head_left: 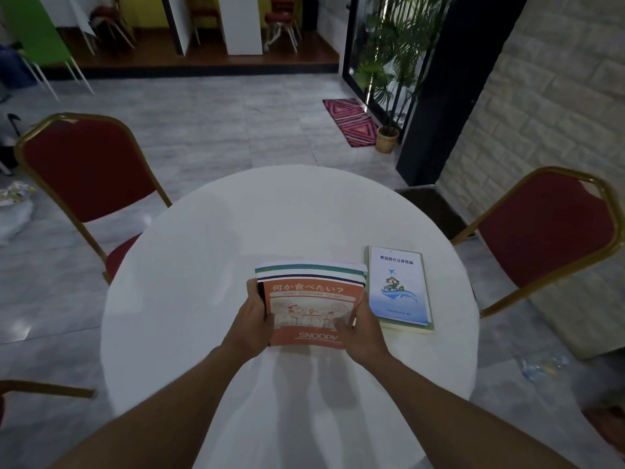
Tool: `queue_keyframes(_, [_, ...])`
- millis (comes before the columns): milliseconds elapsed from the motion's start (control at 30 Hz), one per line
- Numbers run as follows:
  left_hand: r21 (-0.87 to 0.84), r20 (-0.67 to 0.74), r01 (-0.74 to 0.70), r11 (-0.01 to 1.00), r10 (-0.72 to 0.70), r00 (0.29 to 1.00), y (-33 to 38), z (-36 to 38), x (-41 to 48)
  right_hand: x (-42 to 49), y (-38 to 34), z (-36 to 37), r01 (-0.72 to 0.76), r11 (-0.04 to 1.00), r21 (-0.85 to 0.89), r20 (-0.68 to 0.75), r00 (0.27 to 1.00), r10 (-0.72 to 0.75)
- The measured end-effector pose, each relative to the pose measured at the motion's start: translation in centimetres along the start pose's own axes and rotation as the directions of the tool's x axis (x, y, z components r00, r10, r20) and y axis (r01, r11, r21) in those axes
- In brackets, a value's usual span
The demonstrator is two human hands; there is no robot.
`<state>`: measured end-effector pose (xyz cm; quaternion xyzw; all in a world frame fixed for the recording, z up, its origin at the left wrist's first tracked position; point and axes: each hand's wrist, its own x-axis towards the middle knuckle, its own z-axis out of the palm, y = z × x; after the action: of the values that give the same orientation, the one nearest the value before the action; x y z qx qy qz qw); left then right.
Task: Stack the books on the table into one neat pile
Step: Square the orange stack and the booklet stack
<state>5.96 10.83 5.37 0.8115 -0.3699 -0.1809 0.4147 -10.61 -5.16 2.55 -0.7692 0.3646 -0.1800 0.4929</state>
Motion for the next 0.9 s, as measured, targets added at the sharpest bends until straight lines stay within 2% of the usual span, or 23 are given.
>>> queue_keyframes(200, [-0.005, 0.003, 0.035, 0.999, -0.035, 0.999, -0.2, 0.2, -0.1, 0.1, -0.3, 0.0, -0.040, 0.999, 0.003, 0.028, 0.999, 0.040])
queue_keyframes(467, [-0.022, 0.009, 0.030, 0.999, -0.030, 1.000, -0.2, 0.6, -1.0, -0.6, 0.3, -0.1, -0.005, 1.000, -0.013, 0.006, 1.000, 0.005])
queue_keyframes(600, [-0.053, 0.036, 0.075, 0.996, -0.073, 0.997, -0.1, 0.4, -0.4, -0.2, 0.2, -0.3, -0.026, 1.000, 0.007, 0.050, 0.998, 0.026])
queue_keyframes(700, [-0.068, 0.027, 0.129, 0.989, -0.128, 0.991, -0.1, 0.5, 0.3, 0.5, -0.1, -0.8, -0.102, 0.993, 0.059, 0.095, 0.991, 0.096])
queue_keyframes(800, [-0.070, 0.059, 0.307, 0.949, -0.303, 0.951, -0.3, 0.9, 0.6, 0.9, -0.2, -0.8, -0.230, 0.971, 0.072, 0.127, 0.967, 0.220])
queue_keyframes(900, [0.035, 0.071, 0.376, 0.926, -0.378, 0.923, -0.6, 1.6, 0.4, 0.7, 0.3, -0.1, -0.336, 0.941, 0.038, 0.161, 0.932, 0.326])
